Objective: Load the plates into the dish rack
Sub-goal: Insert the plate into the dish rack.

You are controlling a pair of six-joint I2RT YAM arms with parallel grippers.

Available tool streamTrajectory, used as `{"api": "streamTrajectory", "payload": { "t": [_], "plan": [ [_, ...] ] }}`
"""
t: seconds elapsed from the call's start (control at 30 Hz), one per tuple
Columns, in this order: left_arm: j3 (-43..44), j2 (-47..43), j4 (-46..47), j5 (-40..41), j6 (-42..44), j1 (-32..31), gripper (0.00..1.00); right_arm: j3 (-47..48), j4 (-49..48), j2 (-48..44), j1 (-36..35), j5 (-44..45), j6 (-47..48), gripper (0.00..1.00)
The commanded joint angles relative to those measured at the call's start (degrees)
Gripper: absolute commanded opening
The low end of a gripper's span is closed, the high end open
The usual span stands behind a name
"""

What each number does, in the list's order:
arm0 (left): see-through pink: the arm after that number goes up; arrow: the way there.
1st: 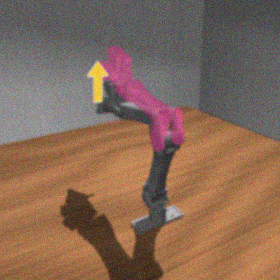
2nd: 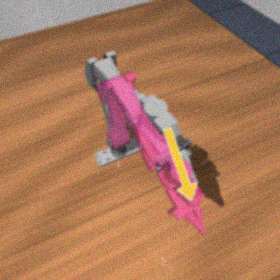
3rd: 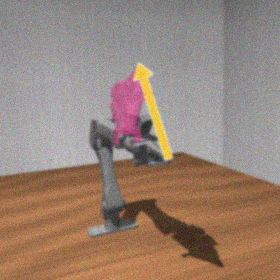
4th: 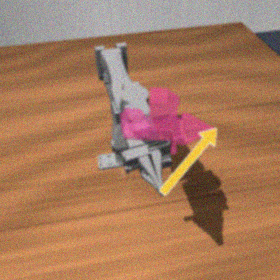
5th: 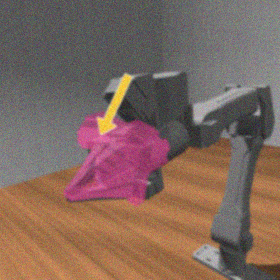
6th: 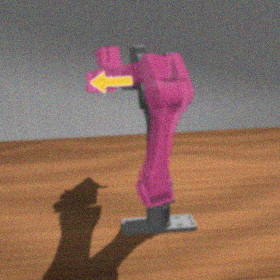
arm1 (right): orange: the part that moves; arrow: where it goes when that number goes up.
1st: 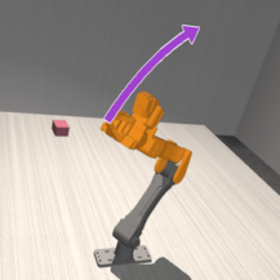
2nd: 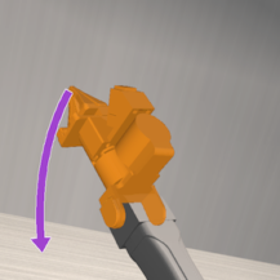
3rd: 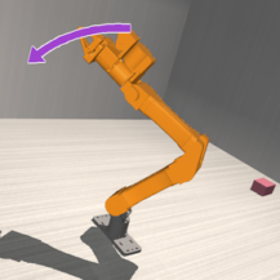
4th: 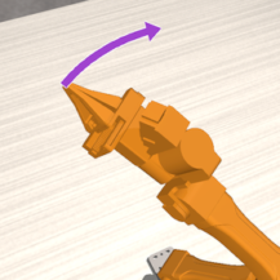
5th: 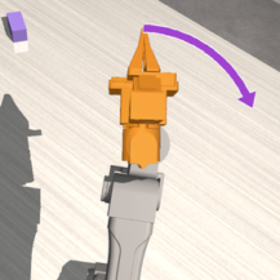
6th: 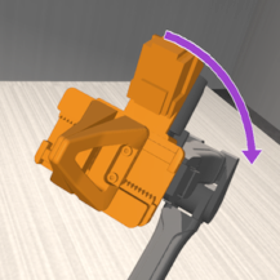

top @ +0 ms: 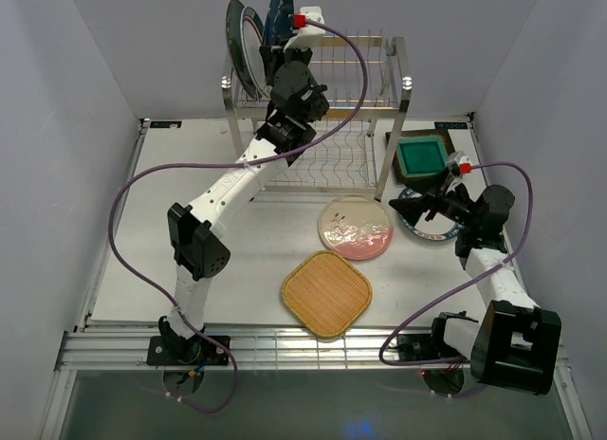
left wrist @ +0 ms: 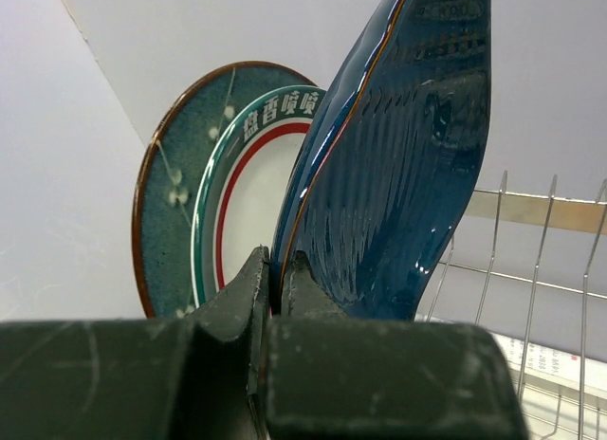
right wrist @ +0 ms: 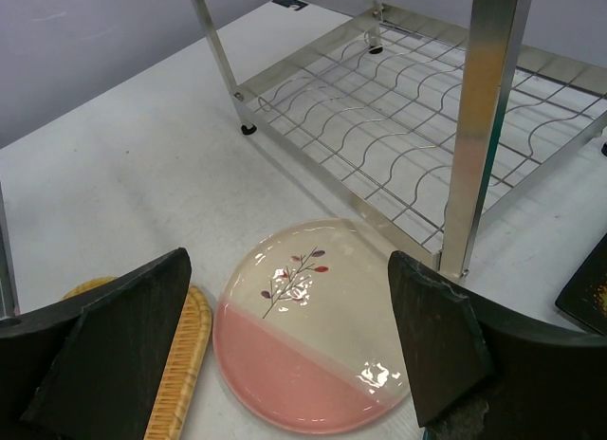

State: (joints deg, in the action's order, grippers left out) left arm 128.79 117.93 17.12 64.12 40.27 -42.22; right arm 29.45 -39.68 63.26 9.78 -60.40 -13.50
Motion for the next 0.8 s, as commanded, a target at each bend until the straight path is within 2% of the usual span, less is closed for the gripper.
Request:
{"api": "streamTrajectory", "payload": {
  "t": [0.0,0.37,0.77],
  "plan": [
    [5.0,-1.0,4.8,-1.5,1.4,0.6,0.0,1.0,-3.0,0.5,0.5,-1.0,-0.6,0.9],
    [5.1,0.9,12.6,1.4,9.6,1.6,0.0,1.1,-3.1,0.9,0.7,-1.6,-0.8,0.9],
    [3.3,-0.3,14.3,3.1,10.2,1.5,0.0,1.5,-3.2,1.4,0.8,-1.8,-1.1,0.9]
  ]
}}
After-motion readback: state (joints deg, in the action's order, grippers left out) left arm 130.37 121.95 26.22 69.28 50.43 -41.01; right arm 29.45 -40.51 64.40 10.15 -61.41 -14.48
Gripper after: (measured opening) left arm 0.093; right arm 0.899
